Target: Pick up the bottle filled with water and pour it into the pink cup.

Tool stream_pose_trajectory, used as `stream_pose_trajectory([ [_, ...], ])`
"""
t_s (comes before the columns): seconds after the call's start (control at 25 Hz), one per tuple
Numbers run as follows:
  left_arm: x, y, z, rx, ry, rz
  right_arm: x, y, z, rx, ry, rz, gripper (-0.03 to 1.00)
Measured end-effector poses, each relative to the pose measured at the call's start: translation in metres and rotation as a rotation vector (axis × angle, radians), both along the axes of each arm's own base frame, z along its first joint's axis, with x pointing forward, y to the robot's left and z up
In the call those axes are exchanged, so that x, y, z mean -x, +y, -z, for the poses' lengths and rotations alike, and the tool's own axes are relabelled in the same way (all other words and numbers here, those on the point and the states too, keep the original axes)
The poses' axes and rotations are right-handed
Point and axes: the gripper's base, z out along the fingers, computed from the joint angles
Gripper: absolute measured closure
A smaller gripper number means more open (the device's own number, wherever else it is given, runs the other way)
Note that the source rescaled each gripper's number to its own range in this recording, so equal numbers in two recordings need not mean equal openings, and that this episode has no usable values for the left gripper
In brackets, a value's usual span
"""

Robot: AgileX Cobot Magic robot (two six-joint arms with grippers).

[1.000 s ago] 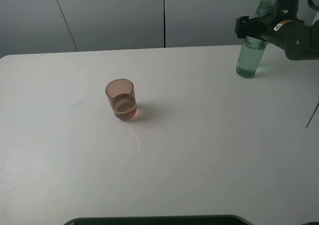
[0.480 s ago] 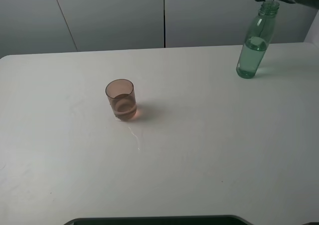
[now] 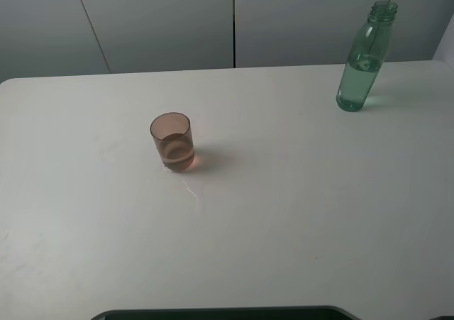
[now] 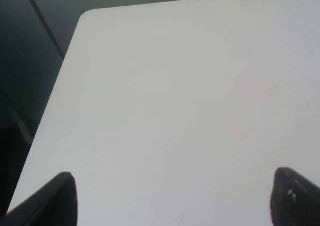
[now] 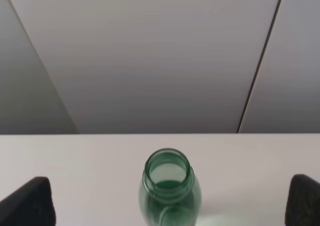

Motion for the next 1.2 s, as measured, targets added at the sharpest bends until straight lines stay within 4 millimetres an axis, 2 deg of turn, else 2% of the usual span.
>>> stream_pose_trajectory([
  [0.2,0.000,0.000,0.000,0.000,0.000,0.000,0.046,-0.002,-0.026,-0.017,0.093,0.012,-0.03],
  [0.44,0.000,0.000,0.000,0.000,0.000,0.000,0.102,-0.004,-0.034,-0.013,0.314,0.016,-0.03],
  [0.6,0.000,0.000,0.000,0.000,0.000,0.000,0.125,-0.004,-0.043,-0.014,0.286,0.015,-0.03],
  [0.88,0.000,0.000,0.000,0.002,0.000,0.001,0.182,-0.007,-0.033,-0.044,0.229,0.039,-0.03],
  [1.2,0.000,0.000,0.000,0.002,0.000,0.001,0.249,-0.010,-0.009,-0.034,0.126,0.023,-0.03],
])
